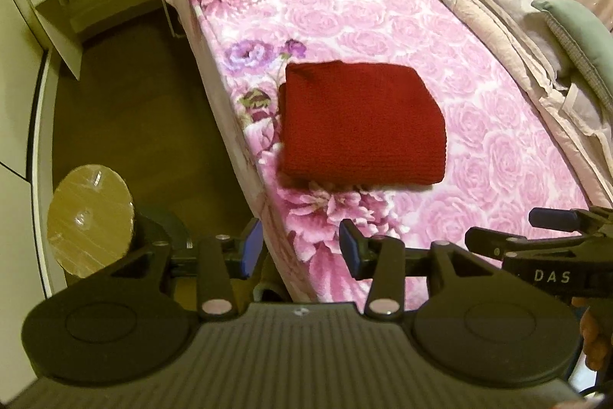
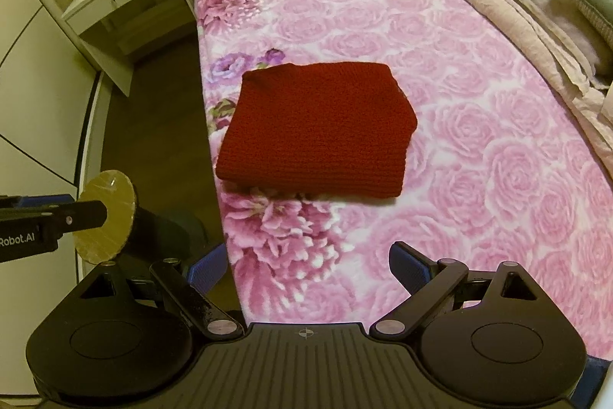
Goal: Fold clothes
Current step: 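Open both grippers and withdraw them from the folded sweater, then lower both grippers onto the folded red sweater edge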
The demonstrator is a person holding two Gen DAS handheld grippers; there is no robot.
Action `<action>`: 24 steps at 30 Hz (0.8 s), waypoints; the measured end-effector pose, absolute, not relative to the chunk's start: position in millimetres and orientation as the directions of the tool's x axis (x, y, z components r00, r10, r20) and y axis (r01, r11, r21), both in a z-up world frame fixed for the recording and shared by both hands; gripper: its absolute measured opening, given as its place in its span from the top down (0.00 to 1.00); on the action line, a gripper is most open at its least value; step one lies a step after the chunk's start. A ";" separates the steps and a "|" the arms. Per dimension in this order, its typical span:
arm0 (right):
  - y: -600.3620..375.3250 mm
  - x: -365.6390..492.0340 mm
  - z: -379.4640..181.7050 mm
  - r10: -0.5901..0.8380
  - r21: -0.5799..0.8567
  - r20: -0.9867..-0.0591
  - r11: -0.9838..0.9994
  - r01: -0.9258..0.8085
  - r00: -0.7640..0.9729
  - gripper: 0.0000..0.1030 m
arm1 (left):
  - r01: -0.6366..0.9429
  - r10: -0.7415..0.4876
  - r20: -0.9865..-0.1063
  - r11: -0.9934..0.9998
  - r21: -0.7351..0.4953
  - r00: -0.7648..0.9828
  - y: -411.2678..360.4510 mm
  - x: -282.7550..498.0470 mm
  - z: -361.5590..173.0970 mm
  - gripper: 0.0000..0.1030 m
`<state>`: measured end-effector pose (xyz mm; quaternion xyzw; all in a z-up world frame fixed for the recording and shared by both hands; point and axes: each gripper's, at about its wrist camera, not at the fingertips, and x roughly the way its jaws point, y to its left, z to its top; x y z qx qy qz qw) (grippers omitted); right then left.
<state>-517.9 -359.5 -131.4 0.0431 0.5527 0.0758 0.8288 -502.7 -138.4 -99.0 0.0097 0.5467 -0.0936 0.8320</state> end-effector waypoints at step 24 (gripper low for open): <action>-486.3 -432.3 -225.9 0.246 0.355 -0.891 0.902 0.247 0.380 0.09 | 0.004 -0.414 -0.851 0.900 -0.436 0.325 -90.3 -365.3 -245.1 0.56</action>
